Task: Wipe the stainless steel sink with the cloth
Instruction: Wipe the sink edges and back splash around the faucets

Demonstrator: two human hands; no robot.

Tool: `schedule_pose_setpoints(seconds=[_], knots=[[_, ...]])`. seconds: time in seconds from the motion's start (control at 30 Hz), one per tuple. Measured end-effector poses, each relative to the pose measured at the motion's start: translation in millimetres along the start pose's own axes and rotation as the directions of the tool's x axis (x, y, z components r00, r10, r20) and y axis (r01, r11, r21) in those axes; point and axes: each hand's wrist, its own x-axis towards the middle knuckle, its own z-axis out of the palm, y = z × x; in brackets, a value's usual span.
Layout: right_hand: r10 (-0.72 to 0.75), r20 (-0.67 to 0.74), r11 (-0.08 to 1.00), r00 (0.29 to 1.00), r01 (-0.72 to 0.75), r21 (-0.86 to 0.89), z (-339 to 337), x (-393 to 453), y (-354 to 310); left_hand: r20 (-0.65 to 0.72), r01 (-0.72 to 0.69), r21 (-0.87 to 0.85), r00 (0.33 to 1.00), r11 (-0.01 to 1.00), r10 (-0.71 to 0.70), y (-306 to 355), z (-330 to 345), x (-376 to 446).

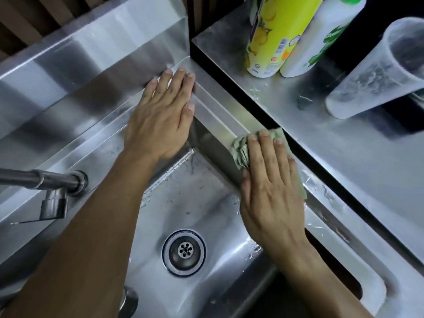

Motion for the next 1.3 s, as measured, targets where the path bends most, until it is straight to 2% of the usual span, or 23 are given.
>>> schedule_pose_setpoints(seconds=[0.2,0.33,0.43,0.53,0.63,0.7,0.8,0.9,0.97,1.07,1.13,1.3], knots=[[-0.024,-0.018,0.999,1.000,0.025,0.025,21,75,-31,-0.002,-0.023,0.013,1.000,1.000,0.023,0,-2,0],[-0.005,-0.012,1.000,1.000,0.005,-0.010,4,-7,3,0.025,-0.031,0.001,0.999,1.000,0.031,7,-7,-4],[-0.004,-0.032,1.000,0.999,0.004,-0.010,-5,-45,21,0.029,-0.179,-0.106,0.983,0.978,0.183,47,-11,-9],[0.051,-0.039,0.999,0.998,-0.051,-0.002,0,-20,13,0.002,-0.293,-0.165,0.955,0.942,0.297,74,-1,-17],[0.117,-0.047,0.993,0.992,-0.118,-0.015,5,8,7,-0.058,-0.282,-0.164,0.959,0.945,0.277,66,9,-18],[0.106,-0.049,0.993,0.993,-0.108,-0.035,5,4,11,-0.067,-0.276,-0.171,0.961,0.946,0.268,63,12,-17],[0.070,-0.012,0.995,0.997,-0.071,-0.063,-5,-40,26,-0.053,-0.263,-0.176,0.965,0.949,0.258,69,13,-17],[0.098,0.018,0.991,0.995,-0.096,-0.095,-16,-78,35,-0.050,-0.257,-0.172,0.966,0.951,0.252,69,11,-18],[0.099,0.020,0.993,0.995,-0.098,-0.070,-14,-60,31,-0.056,-0.251,-0.170,0.968,0.953,0.245,69,9,-16],[0.029,0.000,0.999,1.000,-0.029,-0.022,-4,-5,20,-0.054,-0.266,-0.166,0.964,0.950,0.261,70,10,-17],[-0.016,0.003,0.999,1.000,0.016,-0.033,-2,3,28,-0.049,-0.271,-0.160,0.963,0.949,0.266,70,11,-19],[-0.064,0.069,0.996,0.996,0.068,-0.060,-34,-98,81,0.027,-0.209,-0.139,0.976,0.968,0.214,90,1,-27]])
